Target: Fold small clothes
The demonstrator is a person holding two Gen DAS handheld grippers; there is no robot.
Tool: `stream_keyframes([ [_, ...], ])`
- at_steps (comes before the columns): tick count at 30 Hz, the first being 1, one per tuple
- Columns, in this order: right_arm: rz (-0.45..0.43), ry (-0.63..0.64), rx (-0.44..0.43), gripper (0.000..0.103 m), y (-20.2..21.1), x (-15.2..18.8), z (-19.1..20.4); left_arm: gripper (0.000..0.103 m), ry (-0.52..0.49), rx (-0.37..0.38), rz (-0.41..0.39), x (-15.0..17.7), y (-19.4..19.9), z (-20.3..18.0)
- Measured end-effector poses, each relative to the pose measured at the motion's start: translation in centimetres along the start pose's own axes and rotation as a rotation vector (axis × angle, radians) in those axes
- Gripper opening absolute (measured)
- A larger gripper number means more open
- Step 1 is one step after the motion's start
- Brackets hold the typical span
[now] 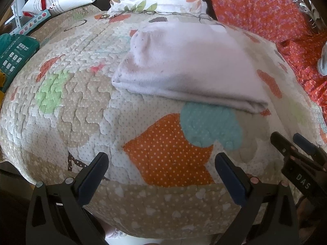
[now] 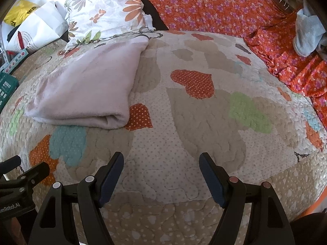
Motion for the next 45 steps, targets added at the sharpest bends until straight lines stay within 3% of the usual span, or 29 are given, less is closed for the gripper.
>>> stream_keyframes([
  [16, 0.015, 0.021, 0.000, 0.080, -0.4, 0.1, 0.4, 0.103, 0.014, 0.044, 0.093, 0.3, -1.8, 0.2],
  [27, 0.018, 0.019, 0.000, 0.080, -0.5, 0.0, 0.3, 0.103, 0.014, 0.045, 0.093, 0.2, -1.8, 0.2],
  [35, 0.012, 0.026, 0.000, 0.080, -0.4, 0.0, 0.3, 0.103, 0.018, 0.005, 0.022, 0.0, -0.6, 0.6],
  [45, 0.001, 0.036, -0.003, 0.080, -0.1, -0.1, 0.5, 0.103, 0.019, 0.001, 0.014, -0.1, -0.4, 0.6],
])
Point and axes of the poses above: each gripper's, at about its wrist camera, not at the fingertips, and y roughly against the way its jaws point, z to its left, x to its underside, the point moved 5 cm from there along -y, roughly the way its jaws point, and after that the axes turned 14 degrees about z, right-handed, at the moved point
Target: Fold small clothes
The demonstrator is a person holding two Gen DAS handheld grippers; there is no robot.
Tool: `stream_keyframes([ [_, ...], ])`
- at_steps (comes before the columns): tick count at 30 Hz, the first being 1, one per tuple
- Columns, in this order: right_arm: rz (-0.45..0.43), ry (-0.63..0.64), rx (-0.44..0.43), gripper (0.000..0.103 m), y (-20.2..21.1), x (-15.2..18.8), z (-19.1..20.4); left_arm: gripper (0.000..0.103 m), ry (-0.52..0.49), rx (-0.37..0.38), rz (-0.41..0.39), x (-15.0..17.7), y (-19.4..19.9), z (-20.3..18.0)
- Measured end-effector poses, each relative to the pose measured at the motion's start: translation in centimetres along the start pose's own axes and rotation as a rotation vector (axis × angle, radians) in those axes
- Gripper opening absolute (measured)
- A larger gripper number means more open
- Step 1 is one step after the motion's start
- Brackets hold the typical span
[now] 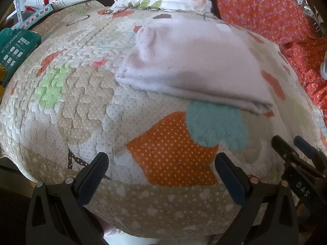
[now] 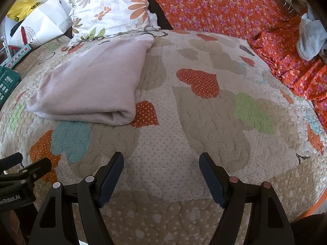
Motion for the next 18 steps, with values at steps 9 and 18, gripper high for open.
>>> stream_keyframes([
  [9, -0.014, 0.023, 0.005, 0.080, 0.3, 0.0, 0.4, 0.103, -0.001, -0.001, -0.004, 0.0, 0.1, -0.1],
  [18, -0.006, 0.061, -0.036, 0.081, 0.4, 0.0, 1.5, 0.103, -0.038, -0.004, -0.028, -0.5, 0.6, -0.5],
])
Point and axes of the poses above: each gripper's, at about its wrist camera, not at the fingertips, and y roughly against the way its jaws point, z to its left, x to its underside, the point moved 5 cm from there along -y, roughly the way its jaws point, and after that the axes turned 14 degrees about z, right-handed, at the moved point
